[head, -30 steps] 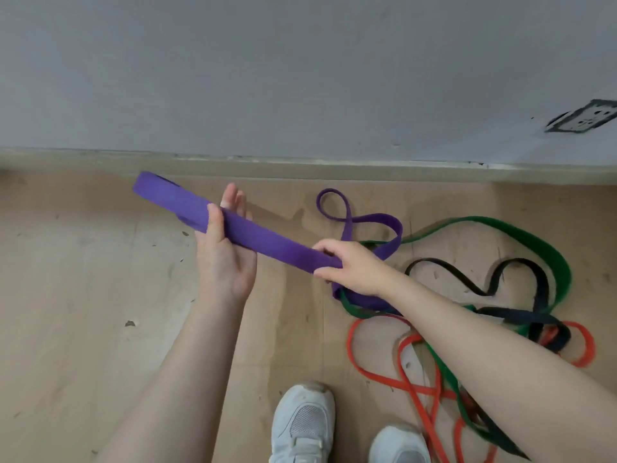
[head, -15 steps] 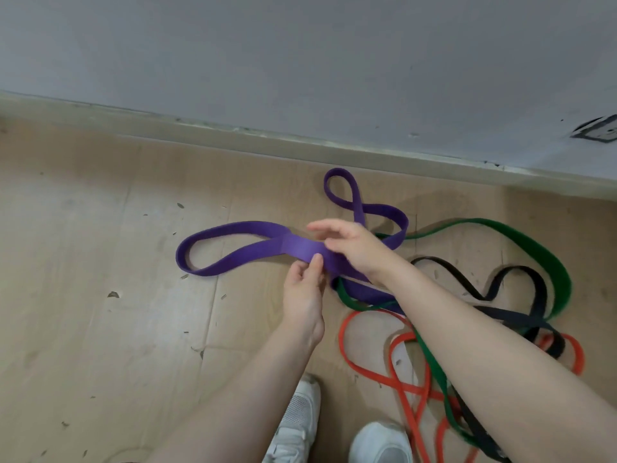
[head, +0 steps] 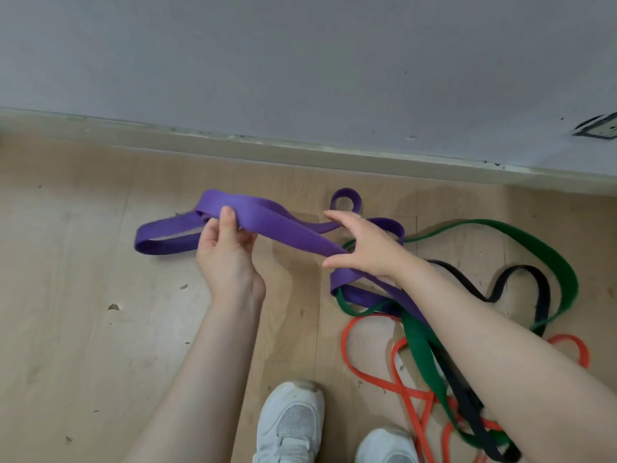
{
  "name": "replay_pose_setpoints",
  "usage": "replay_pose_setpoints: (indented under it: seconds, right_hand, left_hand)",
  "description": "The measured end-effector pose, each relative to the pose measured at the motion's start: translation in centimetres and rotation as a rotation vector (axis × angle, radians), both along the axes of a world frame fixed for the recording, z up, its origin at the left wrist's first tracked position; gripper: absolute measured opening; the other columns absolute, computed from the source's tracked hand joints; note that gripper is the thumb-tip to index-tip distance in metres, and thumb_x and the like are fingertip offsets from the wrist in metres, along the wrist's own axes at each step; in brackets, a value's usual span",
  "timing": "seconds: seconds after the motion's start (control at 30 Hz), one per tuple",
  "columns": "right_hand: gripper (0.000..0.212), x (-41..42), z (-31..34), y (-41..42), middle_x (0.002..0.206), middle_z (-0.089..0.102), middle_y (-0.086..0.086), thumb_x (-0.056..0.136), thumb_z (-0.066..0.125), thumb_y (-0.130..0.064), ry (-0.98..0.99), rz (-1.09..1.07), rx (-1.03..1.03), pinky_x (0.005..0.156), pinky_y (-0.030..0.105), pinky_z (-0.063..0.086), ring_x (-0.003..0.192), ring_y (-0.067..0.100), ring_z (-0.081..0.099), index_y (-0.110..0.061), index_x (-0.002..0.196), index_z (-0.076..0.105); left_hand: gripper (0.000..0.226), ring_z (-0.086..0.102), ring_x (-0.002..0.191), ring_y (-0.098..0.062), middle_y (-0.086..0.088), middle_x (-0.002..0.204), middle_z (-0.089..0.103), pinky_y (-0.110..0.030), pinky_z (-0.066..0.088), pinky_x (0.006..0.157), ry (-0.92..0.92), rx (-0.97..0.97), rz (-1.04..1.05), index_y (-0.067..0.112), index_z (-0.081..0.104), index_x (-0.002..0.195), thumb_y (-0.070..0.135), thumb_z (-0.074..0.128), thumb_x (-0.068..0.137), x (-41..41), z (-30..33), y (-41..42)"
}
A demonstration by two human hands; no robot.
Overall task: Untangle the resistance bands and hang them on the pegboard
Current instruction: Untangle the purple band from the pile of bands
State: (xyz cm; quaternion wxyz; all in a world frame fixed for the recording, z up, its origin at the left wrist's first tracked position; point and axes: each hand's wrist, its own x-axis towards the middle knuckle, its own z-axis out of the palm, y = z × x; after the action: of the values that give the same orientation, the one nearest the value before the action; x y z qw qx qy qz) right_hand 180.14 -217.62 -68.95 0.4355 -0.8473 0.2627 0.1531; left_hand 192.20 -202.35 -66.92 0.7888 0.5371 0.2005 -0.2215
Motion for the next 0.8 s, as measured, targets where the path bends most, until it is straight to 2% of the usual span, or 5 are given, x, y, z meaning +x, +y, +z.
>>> replay_pose_setpoints:
  seconds: [0.17, 0.37, 0.57, 0.7, 0.8]
  right_hand:
    - [0.051, -7.7, -2.3, -1.3, 0.138, 0.045, 0.002, 0.091, 0.056, -0.035, 0.15, -0.226, 0.035, 0.101, 0.029, 0.037, 0.125, 0.016, 0.045, -0.018, 0.137, 0.042]
    - [0.037, -18.8, -3.3, -2.7, 0.136, 0.05, 0.008, 0.095, 0.048, -0.015, 0.403, -0.224, -0.273, 0.105, 0.032, 0.031, 0.126, 0.024, 0.044, -0.012, 0.132, 0.048]
    - [0.067, -21.4, -5.2, -1.2, 0.135, 0.051, 0.009, 0.09, 0.06, -0.027, 0.43, -0.501, -0.175, 0.097, 0.038, 0.043, 0.119, 0.026, 0.052, -0.012, 0.145, 0.026]
    - [0.03, -21.1, -6.8, -0.7, 0.095, 0.063, 0.006, 0.092, 0.056, -0.021, 0.394, -0.6, -0.224, 0.076, 0.036, 0.05, 0.088, 0.024, 0.06, -0.014, 0.121, 0.052]
    - [0.008, -22.1, -6.3, -2.0, 0.092, 0.057, 0.006, 0.094, 0.05, -0.015, 0.327, -0.558, -0.298, 0.073, 0.036, 0.047, 0.086, 0.025, 0.055, -0.014, 0.094, 0.058]
  left_hand:
    - [0.04, 0.054, 0.119, -0.016, 0.001, 0.123, 0.058, -0.023, 0.041, 0.094, 0.421, 0.125, -0.179, 0.014, 0.05, 0.125, 0.041, 0.04, 0.098, -3.2, -6.2, -0.6]
    - [0.025, 0.057, 0.055, -0.016, -0.002, 0.071, 0.057, -0.025, 0.045, 0.057, 0.491, 0.455, -0.824, 0.005, 0.06, 0.104, 0.026, 0.05, 0.095, -13.9, -8.6, -1.5]
    - [0.037, 0.048, 0.116, -0.022, -0.007, 0.125, 0.055, -0.032, 0.038, 0.1, -1.031, 0.662, -1.377, 0.01, 0.055, 0.123, 0.013, 0.06, 0.086, -14.7, -7.5, -4.5]
    - [0.064, 0.015, 0.142, -0.025, -0.002, 0.157, 0.014, -0.038, 0.017, 0.114, -1.238, 0.895, -1.684, 0.02, 0.016, 0.149, 0.021, 0.049, 0.094, -15.4, -8.9, -7.7]
    - [0.062, 0.02, 0.137, -0.029, -0.004, 0.153, 0.024, -0.044, 0.018, 0.106, -1.414, 1.06, -1.767, 0.024, 0.012, 0.148, 0.019, 0.045, 0.096, -16.8, -9.9, -9.1]
